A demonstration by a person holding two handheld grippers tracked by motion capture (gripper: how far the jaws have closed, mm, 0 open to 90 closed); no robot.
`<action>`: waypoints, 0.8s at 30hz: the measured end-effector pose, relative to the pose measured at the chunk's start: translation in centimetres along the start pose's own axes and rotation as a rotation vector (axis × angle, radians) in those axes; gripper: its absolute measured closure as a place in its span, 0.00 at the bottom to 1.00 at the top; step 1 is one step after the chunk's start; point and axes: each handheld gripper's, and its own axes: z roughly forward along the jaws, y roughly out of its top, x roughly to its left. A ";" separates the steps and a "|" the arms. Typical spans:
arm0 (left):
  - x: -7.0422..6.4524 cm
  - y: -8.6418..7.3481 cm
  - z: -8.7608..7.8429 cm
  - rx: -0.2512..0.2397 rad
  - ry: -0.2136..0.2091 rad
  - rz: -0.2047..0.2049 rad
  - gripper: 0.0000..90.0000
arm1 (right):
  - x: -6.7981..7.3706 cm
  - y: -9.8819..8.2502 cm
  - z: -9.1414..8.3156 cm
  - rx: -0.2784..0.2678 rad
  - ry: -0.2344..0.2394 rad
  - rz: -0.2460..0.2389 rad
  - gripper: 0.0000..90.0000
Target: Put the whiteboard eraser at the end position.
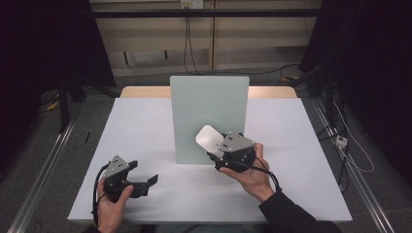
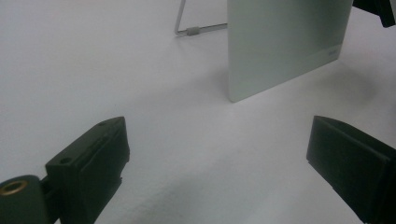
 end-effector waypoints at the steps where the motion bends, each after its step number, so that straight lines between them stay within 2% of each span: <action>1: 0.0 0.0 0.0 0.000 -0.001 -0.002 0.06 | 0.0 0.0 0.0 0.005 0.005 -0.002 0.35; 5: 0.3 -0.1 0.0 0.006 0.002 -0.013 0.06 | -0.3 -0.3 -0.1 0.009 0.033 0.031 0.35; 8: 0.3 -0.1 -0.1 0.010 0.001 -0.007 0.06 | -0.4 -0.4 0.0 0.018 0.050 0.047 0.35; 12: 0.2 0.0 -0.2 0.004 -0.004 -0.001 0.06 | -0.2 -0.7 -0.1 0.032 0.067 0.033 0.35; 24: 0.2 0.0 -0.2 0.009 0.000 0.004 0.06 | -0.4 -2.1 -0.3 0.093 0.167 0.044 0.35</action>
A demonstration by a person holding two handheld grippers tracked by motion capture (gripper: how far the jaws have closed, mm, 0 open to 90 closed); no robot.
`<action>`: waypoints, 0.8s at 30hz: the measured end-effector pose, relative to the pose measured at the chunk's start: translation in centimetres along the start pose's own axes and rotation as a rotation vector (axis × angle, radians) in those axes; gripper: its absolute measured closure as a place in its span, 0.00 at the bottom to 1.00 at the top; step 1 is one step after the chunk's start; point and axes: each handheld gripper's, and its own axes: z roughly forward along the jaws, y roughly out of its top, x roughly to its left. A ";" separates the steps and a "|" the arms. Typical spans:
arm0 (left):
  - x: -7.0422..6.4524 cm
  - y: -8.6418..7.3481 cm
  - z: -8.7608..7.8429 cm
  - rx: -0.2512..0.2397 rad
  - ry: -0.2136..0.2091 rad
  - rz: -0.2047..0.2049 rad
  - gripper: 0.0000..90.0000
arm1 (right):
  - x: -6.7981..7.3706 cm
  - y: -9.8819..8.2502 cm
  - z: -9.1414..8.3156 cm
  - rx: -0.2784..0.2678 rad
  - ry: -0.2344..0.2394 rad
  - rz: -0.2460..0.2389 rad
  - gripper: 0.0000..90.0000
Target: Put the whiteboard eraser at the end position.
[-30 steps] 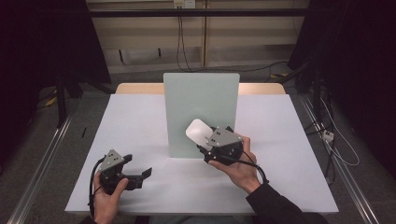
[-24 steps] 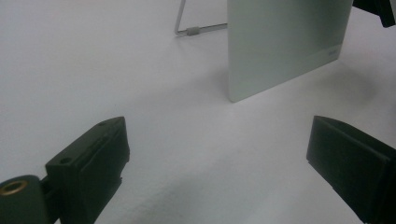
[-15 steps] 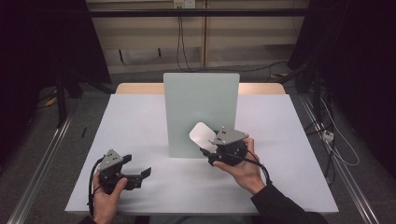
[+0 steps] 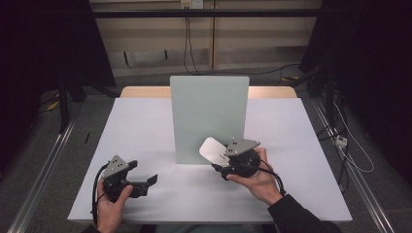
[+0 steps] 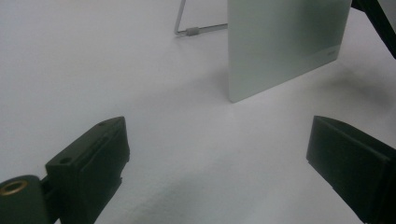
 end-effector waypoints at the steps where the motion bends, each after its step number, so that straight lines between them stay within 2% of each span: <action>1: 0.0 0.0 0.0 0.000 -0.001 -0.002 0.06 | -0.1 -0.1 0.0 0.007 0.006 -0.002 0.35; 4: 0.0 0.0 -0.1 -0.002 0.001 -0.005 0.06 | -0.2 -0.4 0.1 0.019 0.044 0.006 0.35; 15: -0.1 0.0 0.0 -0.001 0.001 0.001 0.06 | 0.8 -1.0 1.0 0.100 0.149 -0.029 0.35; 24: -0.1 0.0 0.0 0.003 0.001 0.002 0.06 | 1.6 -1.3 2.0 0.159 0.197 -0.050 0.35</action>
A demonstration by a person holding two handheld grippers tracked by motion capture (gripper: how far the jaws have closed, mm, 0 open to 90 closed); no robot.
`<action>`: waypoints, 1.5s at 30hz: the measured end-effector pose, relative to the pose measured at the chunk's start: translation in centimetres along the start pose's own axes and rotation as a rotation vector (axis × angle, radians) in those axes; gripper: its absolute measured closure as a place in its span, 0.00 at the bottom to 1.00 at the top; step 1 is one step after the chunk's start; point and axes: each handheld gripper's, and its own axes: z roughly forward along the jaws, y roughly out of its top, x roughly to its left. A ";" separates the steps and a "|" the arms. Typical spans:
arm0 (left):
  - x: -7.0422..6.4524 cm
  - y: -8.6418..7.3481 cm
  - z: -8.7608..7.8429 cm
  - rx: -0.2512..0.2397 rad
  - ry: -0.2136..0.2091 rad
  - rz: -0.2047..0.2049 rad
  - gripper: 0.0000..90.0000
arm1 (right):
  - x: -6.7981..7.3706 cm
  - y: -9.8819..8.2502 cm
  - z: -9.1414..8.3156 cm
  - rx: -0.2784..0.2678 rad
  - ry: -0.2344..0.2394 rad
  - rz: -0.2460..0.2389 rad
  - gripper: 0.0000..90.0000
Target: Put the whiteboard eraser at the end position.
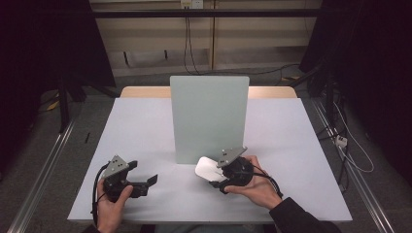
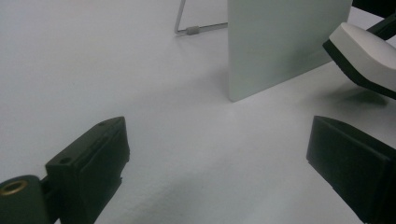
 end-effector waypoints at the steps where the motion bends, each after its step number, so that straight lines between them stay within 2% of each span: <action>1: 0.0 0.0 0.0 0.000 -0.001 -0.001 0.06 | 0.1 0.0 0.1 0.005 0.005 -0.005 0.35; 15: 0.0 0.0 -0.1 -0.004 0.002 -0.007 0.06 | 1.0 0.1 1.5 0.075 0.042 -0.045 0.35; 33: 0.0 0.0 0.0 -0.004 -0.001 -0.004 0.06 | 1.1 0.1 2.6 0.075 0.060 -0.056 0.35; 42: 0.0 0.0 0.0 -0.005 -0.002 -0.003 0.06 | 1.2 0.0 3.0 0.081 0.072 -0.055 0.35; 45: 0.0 0.0 0.0 -0.003 -0.002 -0.002 0.06 | 1.1 0.0 3.1 0.077 0.078 -0.039 0.35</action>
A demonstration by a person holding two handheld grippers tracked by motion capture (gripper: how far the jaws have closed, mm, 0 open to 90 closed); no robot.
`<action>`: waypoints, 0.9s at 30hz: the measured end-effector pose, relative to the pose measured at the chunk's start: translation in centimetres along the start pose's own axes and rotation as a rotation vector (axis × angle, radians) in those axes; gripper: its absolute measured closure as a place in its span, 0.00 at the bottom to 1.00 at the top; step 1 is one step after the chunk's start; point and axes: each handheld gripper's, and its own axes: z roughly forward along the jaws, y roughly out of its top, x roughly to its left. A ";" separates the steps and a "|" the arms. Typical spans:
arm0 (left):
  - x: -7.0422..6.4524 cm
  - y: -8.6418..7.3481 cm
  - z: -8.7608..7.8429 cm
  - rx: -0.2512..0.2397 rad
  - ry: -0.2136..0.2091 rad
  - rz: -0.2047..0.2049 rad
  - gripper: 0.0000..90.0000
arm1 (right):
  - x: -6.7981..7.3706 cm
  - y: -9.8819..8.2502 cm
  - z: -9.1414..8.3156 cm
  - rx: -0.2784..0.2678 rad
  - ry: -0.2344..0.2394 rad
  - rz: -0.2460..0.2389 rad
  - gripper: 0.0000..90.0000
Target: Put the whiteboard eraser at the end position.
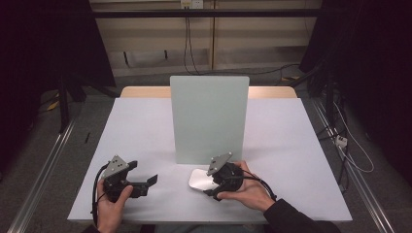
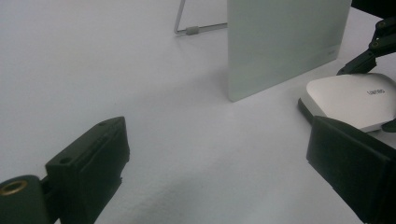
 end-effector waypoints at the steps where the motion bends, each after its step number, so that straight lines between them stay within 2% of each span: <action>1: 0.0 0.0 0.0 0.000 0.001 0.000 0.06 | 0.0 0.0 0.0 -0.002 0.001 0.002 0.35; 11: 0.0 0.0 0.0 0.007 0.002 0.005 0.06 | -0.3 -0.3 0.1 -0.015 0.013 0.033 0.35; 21: 0.0 0.1 0.0 0.003 0.006 0.006 0.06 | -0.3 -0.5 0.2 -0.029 0.008 0.038 0.34; 25: 0.1 0.0 0.0 0.002 0.003 0.005 0.06 | -0.5 -0.6 0.3 -0.032 0.019 0.064 0.30; 27: 0.1 0.1 0.0 0.003 0.003 0.007 0.06 | -0.5 -0.7 0.3 -0.033 0.022 0.061 0.27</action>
